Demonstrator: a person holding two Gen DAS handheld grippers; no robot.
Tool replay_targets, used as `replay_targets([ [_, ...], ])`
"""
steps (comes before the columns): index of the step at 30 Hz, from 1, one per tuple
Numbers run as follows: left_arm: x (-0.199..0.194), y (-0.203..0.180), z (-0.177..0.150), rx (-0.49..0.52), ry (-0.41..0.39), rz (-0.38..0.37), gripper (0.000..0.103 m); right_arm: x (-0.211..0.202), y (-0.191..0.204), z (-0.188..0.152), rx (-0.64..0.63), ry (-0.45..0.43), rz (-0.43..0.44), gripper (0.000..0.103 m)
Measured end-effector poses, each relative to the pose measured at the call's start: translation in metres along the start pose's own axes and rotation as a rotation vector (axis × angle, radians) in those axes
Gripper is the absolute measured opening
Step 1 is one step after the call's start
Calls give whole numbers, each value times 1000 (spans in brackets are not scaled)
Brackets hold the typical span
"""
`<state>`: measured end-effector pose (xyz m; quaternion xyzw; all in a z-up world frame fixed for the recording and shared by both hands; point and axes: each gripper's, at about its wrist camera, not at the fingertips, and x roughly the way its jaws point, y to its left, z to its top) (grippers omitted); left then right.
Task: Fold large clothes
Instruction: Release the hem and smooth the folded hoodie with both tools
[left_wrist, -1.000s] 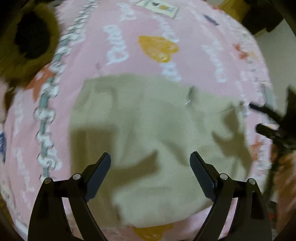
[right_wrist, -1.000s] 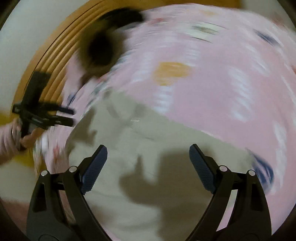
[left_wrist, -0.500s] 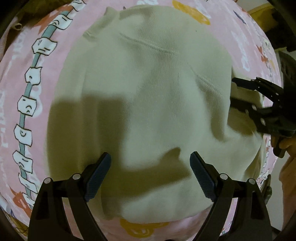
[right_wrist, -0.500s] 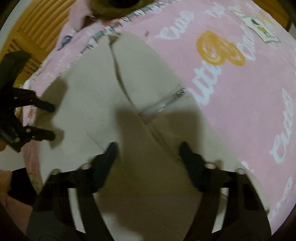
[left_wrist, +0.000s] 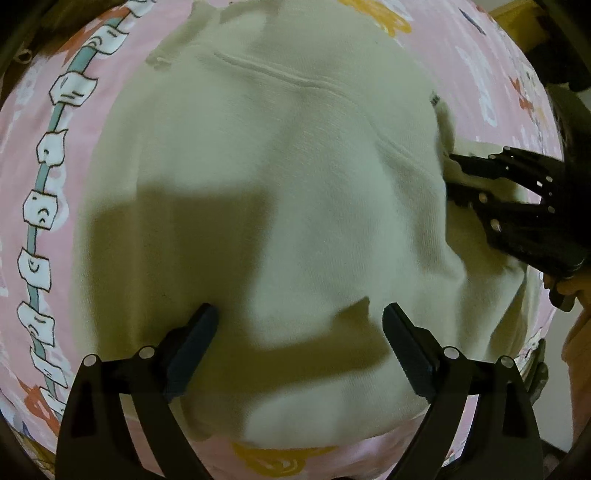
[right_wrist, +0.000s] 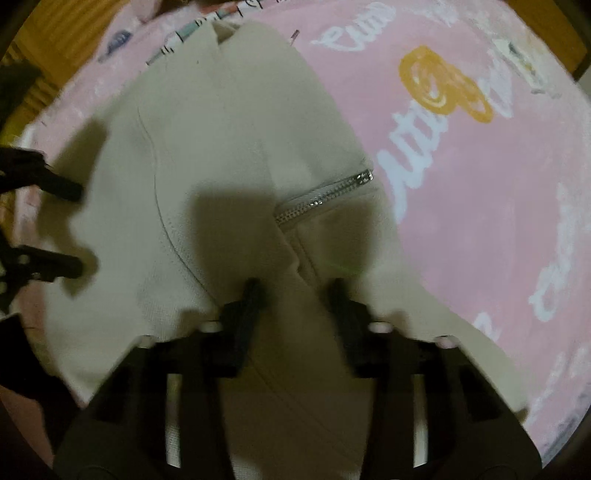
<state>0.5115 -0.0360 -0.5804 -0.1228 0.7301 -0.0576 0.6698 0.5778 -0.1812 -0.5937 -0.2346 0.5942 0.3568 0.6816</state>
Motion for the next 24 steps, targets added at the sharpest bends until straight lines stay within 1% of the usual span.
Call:
replay_targets([
  [3,0,1,1,-5,7,-7,88,-18,0,-8,32,-44,-11,12],
  [7,-3,3,4,-30,1,-27,88,-45,7,-15,32,-96,-47,11],
  [8,-1,1,9,-38,-3,-28,88,-53,10,-15,30,-113,-60,10],
  [9,-4,3,8,-45,-11,-29,88,-59,9,-15,39,-125,-60,5],
  [12,-11,6,8,-64,-36,-44,88,-82,3,-14,84,-164,-76,4],
  [13,-12,6,9,-63,-39,-45,88,-90,-3,-15,103,-179,-58,4],
  [15,-10,2,12,-50,-45,-44,88,-92,-11,-10,119,-185,-59,4],
  [16,-10,0,14,-42,-52,-33,88,-91,-12,-10,118,-183,-59,4],
  [17,-12,0,16,-35,-59,-28,88,-88,-15,-6,120,-182,-96,4],
  [18,-12,-4,19,-28,-68,-24,88,-87,-20,-3,128,-183,-102,4],
  [20,-23,-10,32,-15,-120,-12,88,-84,-30,5,169,-201,-128,4],
  [22,-33,-17,52,11,-189,39,88,-80,-41,16,214,-220,-136,4],
  [24,-32,-23,76,34,-220,105,88,-71,-52,22,242,-209,-162,4],
])
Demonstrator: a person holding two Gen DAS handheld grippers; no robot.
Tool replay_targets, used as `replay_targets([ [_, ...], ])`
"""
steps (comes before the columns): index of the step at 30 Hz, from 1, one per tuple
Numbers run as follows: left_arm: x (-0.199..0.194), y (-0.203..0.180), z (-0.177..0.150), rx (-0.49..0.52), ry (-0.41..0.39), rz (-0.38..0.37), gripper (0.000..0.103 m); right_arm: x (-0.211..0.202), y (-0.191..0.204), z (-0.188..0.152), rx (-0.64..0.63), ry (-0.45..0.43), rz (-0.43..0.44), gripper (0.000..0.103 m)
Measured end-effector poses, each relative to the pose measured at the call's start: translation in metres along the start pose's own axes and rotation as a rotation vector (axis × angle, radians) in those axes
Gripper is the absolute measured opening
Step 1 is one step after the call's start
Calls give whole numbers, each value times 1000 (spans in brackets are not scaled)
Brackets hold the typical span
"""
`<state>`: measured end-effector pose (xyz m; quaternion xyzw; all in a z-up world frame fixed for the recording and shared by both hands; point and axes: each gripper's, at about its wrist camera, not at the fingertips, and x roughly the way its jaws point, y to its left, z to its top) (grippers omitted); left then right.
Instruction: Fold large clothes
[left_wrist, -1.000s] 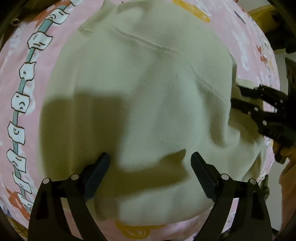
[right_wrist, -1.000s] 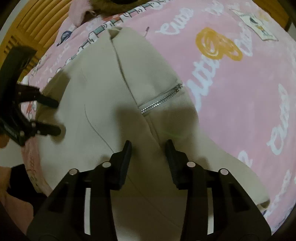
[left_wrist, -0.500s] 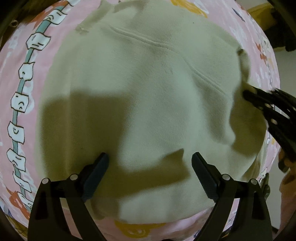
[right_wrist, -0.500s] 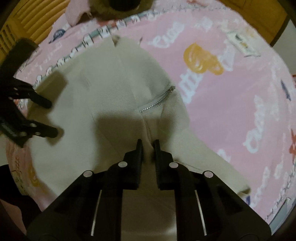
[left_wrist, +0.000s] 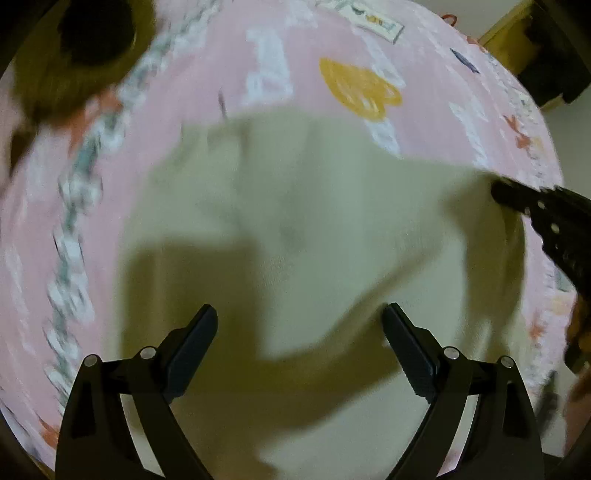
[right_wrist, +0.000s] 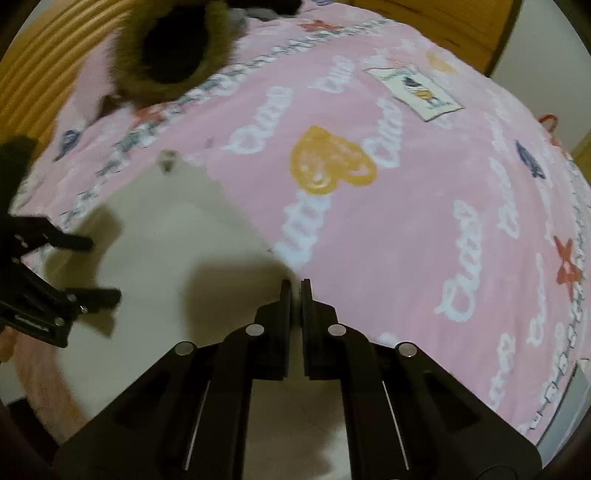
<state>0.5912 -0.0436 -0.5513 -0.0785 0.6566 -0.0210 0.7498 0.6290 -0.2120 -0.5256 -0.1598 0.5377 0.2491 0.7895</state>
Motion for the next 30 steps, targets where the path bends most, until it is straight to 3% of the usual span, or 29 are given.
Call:
replay_targets([
  [4,39,-2,50,-13,24,79,90,31,-29,10,139,26,-43,4],
  [8,67,-18,64,51,16,244,91,76,-37,3,208,113,-41,4],
  [10,68,-27,62,64,-4,295,91,80,-39,-4,250,100,-42,5],
  [12,63,-29,59,60,-9,309,91,74,-46,-13,290,78,-8,23],
  [14,57,-31,58,64,-9,306,91,57,-57,-23,314,42,-31,42],
  [18,41,-19,58,30,21,268,90,-2,-95,-62,459,-67,-35,45],
  [19,35,-18,57,25,28,251,85,-15,-98,-72,487,-90,-33,45],
  [21,18,-12,50,27,41,232,75,-55,-95,-104,548,-159,3,33],
  [22,6,-11,45,17,38,209,74,-65,-89,-115,565,-172,22,33],
  [24,-11,-13,32,1,39,154,74,-91,-62,-149,595,-206,74,21],
  [27,-31,-27,6,-8,66,35,74,-97,-23,-193,661,-175,114,21],
  [30,-10,-49,-9,20,167,-13,75,-67,3,-232,736,-67,100,21],
])
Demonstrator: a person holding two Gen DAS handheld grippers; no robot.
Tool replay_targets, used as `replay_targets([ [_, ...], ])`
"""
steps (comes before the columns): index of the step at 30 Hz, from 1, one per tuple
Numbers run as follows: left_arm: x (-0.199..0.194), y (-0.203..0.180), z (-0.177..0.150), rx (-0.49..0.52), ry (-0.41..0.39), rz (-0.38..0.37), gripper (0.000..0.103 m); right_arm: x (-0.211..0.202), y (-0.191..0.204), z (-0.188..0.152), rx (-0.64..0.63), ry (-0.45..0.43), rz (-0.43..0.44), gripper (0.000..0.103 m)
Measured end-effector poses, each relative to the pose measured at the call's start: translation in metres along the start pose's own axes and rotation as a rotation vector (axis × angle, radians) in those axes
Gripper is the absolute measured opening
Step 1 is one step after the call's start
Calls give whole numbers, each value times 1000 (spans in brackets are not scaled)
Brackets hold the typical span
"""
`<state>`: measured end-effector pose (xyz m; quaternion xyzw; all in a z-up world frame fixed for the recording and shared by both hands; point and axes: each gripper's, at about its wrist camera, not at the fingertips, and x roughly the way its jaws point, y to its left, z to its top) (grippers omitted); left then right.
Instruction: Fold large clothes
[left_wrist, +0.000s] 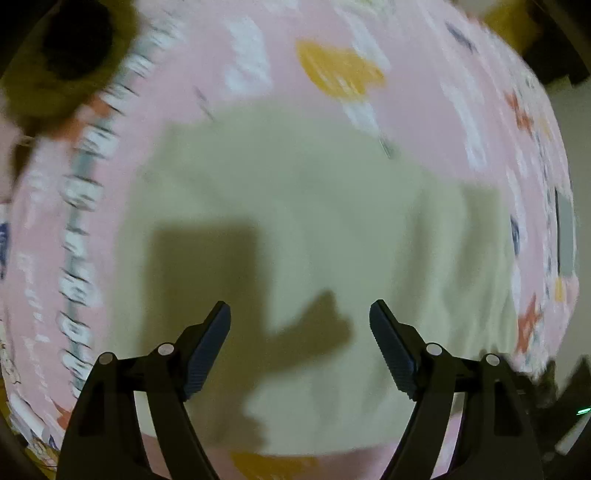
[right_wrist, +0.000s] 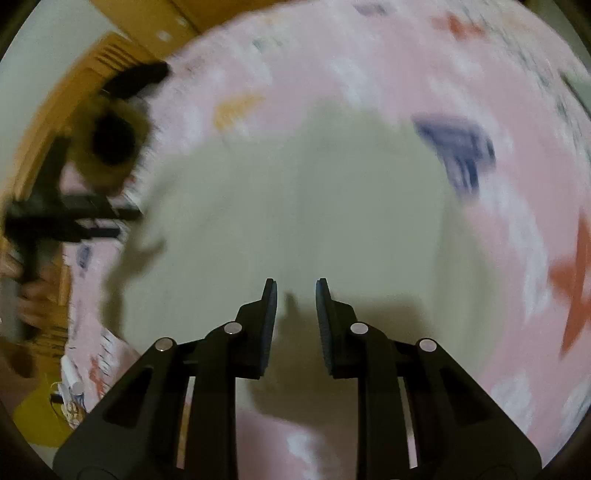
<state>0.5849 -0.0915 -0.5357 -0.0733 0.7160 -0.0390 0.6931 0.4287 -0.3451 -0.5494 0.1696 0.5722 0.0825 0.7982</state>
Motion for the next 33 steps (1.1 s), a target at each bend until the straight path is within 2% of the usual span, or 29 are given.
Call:
replay_targets([
  [1,13,-10,0,17,16,30,74,13,-6,-11,21,22,-30,21],
  [3,34,-20,5,39,16,139,69,31,-17,-21,49,33,-86,6],
  [5,54,-17,15,16,35,196,65,41,-34,-21,97,26,-131,0],
  [7,68,-11,26,-6,22,240,70,52,-48,-13,142,34,-141,0],
  [8,72,-10,29,-3,12,260,75,55,-48,-10,140,35,-153,0],
  [10,79,-8,36,-7,5,289,78,61,-44,-4,110,41,-188,0],
  [13,73,-17,34,-9,-15,320,76,54,-45,-3,148,20,-155,0],
  [15,59,-27,29,10,-30,290,60,37,-49,-10,192,-14,-108,0],
  [16,52,-31,26,16,-35,261,57,28,-50,-14,201,-30,-96,0],
  [19,22,-56,19,52,-63,107,57,-2,-50,-35,228,-74,-44,2],
  [21,18,-74,20,65,-51,23,45,-17,-53,-54,264,-79,-10,2],
  [22,22,-86,24,70,-20,-20,30,-21,-55,-63,286,-85,5,2],
  [23,28,-95,28,70,5,-27,14,-27,-60,-74,329,-93,32,2],
  [24,36,-103,31,69,31,-32,10,-31,-65,-84,378,-97,57,2],
  [27,52,-105,37,54,45,-48,5,-36,-83,-105,513,-89,86,2],
  [29,43,-99,31,49,-10,-120,4,-41,-93,-117,564,-102,89,2],
  [30,36,-100,26,72,-28,-120,4,-42,-97,-122,577,-106,82,2],
  [32,24,-104,17,151,-32,-46,1,-42,-103,-132,609,-111,85,2],
  [33,16,-104,9,185,-38,-34,1,-40,-107,-137,633,-118,94,3],
])
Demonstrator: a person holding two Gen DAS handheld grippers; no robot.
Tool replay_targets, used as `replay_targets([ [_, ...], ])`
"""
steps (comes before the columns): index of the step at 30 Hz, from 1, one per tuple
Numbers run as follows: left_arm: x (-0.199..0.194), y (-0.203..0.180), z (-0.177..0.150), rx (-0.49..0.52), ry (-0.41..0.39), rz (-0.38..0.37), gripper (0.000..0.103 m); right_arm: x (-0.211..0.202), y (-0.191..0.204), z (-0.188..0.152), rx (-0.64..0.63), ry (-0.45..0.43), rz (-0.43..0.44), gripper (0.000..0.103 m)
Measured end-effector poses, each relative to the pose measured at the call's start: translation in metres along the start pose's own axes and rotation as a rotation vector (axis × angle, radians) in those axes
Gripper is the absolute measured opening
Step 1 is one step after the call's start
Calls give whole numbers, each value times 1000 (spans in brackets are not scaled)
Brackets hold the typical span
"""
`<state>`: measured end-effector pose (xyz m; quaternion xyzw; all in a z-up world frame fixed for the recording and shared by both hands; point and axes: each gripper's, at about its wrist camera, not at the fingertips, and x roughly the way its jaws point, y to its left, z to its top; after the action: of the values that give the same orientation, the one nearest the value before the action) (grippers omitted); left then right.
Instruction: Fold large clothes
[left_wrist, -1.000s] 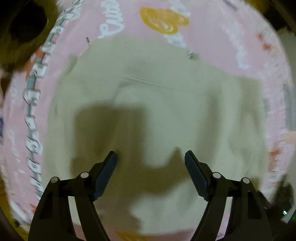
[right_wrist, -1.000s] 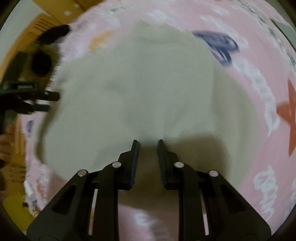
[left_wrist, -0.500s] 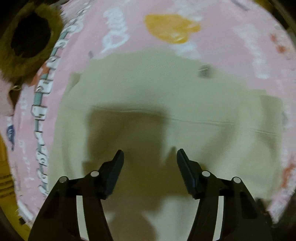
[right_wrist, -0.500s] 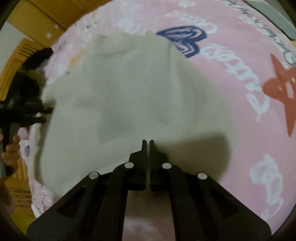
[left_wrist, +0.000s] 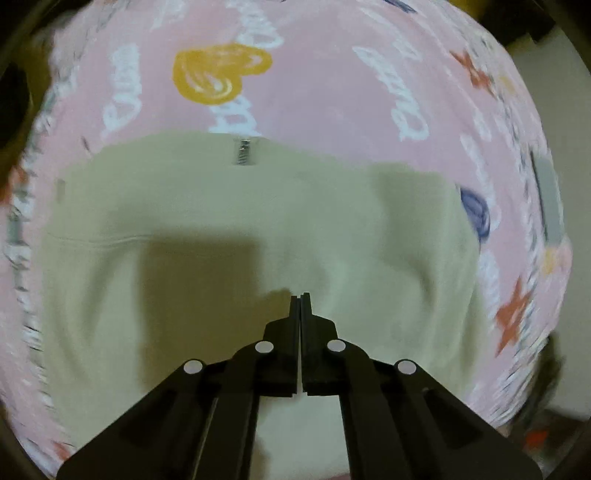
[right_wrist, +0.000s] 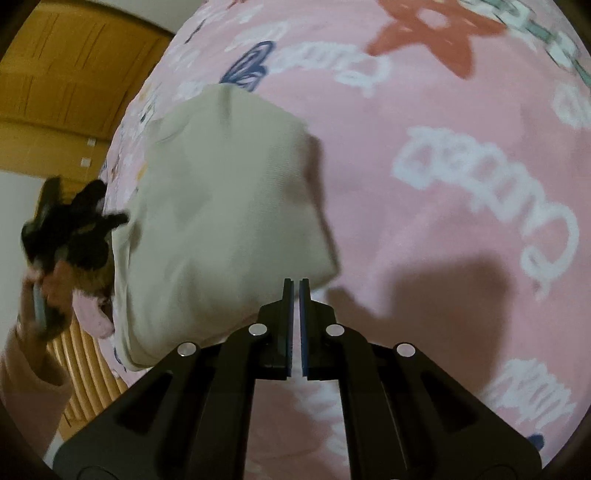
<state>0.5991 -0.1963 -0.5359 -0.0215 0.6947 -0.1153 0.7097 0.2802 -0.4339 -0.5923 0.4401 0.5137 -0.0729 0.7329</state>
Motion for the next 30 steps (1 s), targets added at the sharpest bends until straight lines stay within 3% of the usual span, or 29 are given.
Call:
replay_targets([
  [4,-15,11,-24,32,21,27,1,4,-20,-9,116,-28,63,3],
  [6,-11,20,-37,37,39,21,1,10,-30,-11,217,-47,144,5],
  [8,0,22,-46,50,57,10,1,23,-40,-16,374,-43,218,19],
  [10,11,22,-54,54,80,1,0,33,-49,-24,489,-74,263,22],
  [11,15,24,-54,60,84,-3,1,35,-53,-27,523,-90,285,24],
  [14,17,22,-58,96,78,8,1,40,-59,-38,594,-124,295,47],
  [15,17,22,-59,102,80,6,1,40,-63,-44,633,-138,323,49],
  [17,16,24,-58,109,86,-4,1,48,-73,-58,759,-176,464,61],
  [19,14,27,-56,101,91,-25,1,52,-79,-63,832,-218,570,63],
  [21,13,32,-54,84,99,-53,1,59,-80,-61,851,-232,637,71],
  [23,15,36,-53,69,114,-91,1,68,-76,-54,831,-215,648,77],
  [26,23,37,-47,58,121,-109,1,78,-68,-37,802,-232,656,97],
  [30,39,42,-35,4,149,-133,1,82,-53,-20,719,-206,639,98],
])
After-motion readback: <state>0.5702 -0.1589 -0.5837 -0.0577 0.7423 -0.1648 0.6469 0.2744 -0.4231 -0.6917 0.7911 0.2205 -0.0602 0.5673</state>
